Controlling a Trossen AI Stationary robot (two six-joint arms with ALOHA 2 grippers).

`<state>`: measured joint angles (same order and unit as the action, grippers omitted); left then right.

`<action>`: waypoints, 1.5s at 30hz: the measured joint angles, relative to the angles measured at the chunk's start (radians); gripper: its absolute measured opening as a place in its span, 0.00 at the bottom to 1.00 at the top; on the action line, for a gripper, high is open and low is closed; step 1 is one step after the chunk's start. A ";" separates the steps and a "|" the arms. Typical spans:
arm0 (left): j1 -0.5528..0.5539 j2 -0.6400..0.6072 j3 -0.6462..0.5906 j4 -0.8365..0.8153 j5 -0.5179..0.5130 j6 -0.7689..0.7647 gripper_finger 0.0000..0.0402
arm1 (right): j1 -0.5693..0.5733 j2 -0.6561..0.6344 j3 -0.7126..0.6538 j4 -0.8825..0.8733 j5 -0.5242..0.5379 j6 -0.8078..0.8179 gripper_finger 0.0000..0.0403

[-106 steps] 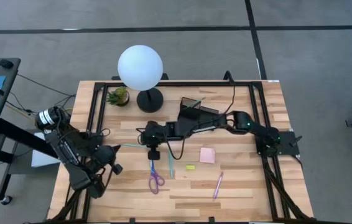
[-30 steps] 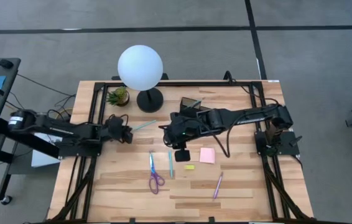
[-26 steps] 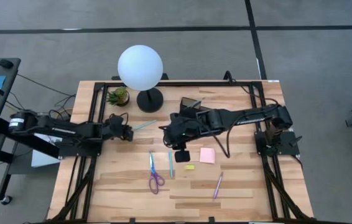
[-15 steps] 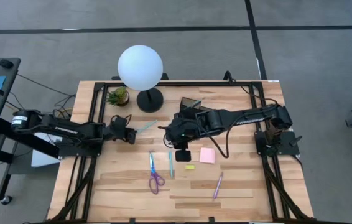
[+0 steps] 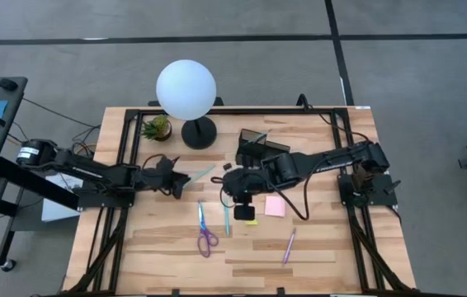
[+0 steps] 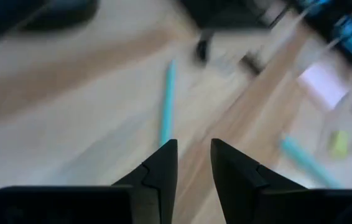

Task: Pick and place office supplies into organizer
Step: Put the blue pencil into the black desk organizer

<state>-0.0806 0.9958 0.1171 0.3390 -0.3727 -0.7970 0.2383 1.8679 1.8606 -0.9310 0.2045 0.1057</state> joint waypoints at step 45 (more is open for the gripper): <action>-0.489 0.431 0.317 -0.568 -0.476 -0.287 0.23 | 0.153 -0.012 -0.427 0.167 0.424 0.306 0.25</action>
<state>-0.5700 1.4271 0.4339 -0.2295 -0.8483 -1.0836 0.3912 1.8561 1.4338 -0.7635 0.6289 0.4114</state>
